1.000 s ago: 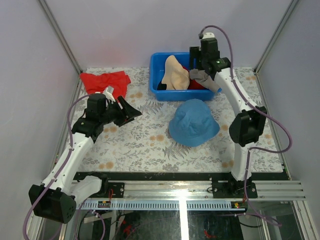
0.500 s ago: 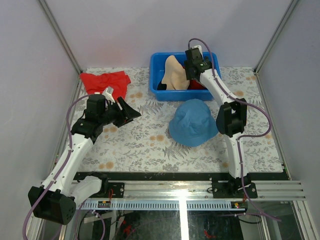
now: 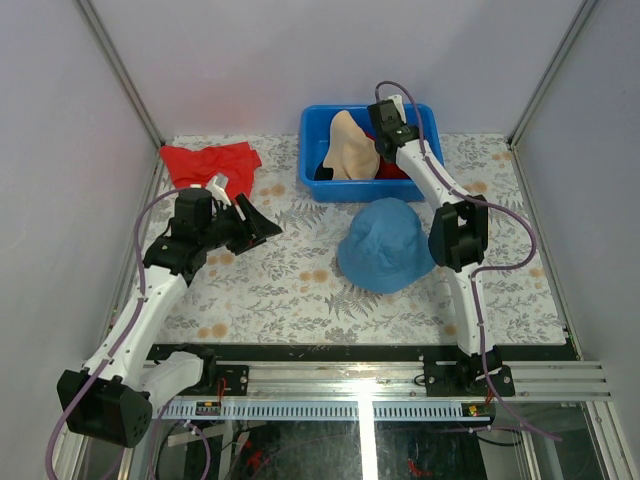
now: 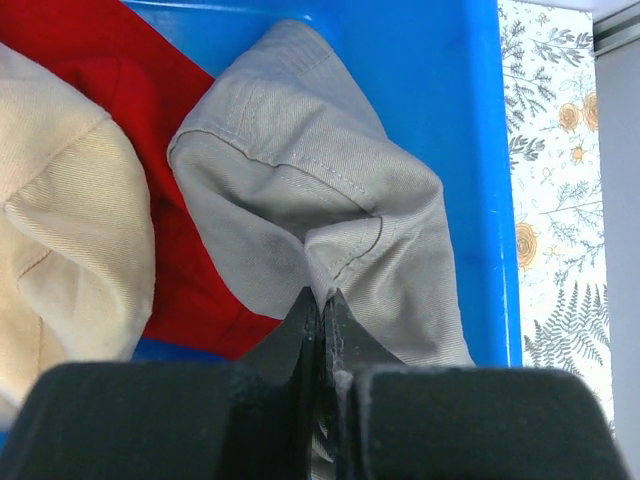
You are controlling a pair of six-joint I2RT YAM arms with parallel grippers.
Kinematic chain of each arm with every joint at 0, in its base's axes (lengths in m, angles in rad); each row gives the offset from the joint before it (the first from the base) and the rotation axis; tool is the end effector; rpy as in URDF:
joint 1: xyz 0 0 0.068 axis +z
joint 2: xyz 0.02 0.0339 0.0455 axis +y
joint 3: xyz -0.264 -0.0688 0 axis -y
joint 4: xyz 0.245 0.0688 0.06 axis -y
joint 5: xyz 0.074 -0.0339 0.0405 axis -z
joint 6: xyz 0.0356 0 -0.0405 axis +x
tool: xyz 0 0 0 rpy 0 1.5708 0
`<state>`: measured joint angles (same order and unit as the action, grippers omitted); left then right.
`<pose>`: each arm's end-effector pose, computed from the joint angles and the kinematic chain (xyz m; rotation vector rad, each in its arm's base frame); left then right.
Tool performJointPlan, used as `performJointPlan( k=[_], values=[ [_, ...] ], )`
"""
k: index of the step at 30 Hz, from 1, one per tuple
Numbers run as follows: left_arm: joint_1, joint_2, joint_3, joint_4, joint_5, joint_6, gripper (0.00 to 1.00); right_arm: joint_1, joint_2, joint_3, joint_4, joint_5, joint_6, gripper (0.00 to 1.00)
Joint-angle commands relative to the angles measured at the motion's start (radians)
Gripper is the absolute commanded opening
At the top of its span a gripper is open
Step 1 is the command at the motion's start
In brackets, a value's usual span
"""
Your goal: Stack the hats
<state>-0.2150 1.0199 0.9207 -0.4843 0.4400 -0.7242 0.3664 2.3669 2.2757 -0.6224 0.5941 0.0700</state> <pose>0.2119 -0.0618 0.3154 -0.3051 2.2484 -0.9978 0.5079 0.1735 0.2679 -0.0201 2.1756 -0.4308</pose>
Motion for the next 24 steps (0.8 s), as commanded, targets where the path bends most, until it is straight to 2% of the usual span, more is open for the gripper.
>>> performJointPlan(
  k=[1,3,8,10,14,20,24],
  values=[
    [0.009,0.015,0.024,0.003,0.006,0.020,0.57,-0.001,-0.101,0.057,-0.011,0.022,-0.010,0.00],
    [0.007,0.032,0.041,0.012,0.021,0.019,0.57,-0.001,-0.180,0.055,-0.015,-0.010,-0.006,0.00],
    [0.007,0.075,0.088,0.060,0.067,-0.007,0.57,-0.007,-0.310,0.167,-0.118,-0.167,0.073,0.00],
    [0.007,0.090,0.116,0.083,0.088,-0.036,0.57,-0.008,-0.359,0.213,-0.163,-0.228,0.124,0.00],
    [-0.019,0.107,0.168,0.162,0.108,-0.145,0.57,-0.012,-0.495,0.204,-0.201,-0.364,0.258,0.00],
    [-0.135,0.114,0.185,0.384,0.002,-0.409,0.57,-0.035,-0.689,0.087,-0.143,-0.598,0.538,0.00],
    [-0.221,0.151,0.221,0.493,-0.093,-0.510,0.58,-0.037,-0.764,0.022,-0.087,-0.716,0.705,0.00]
  ],
)
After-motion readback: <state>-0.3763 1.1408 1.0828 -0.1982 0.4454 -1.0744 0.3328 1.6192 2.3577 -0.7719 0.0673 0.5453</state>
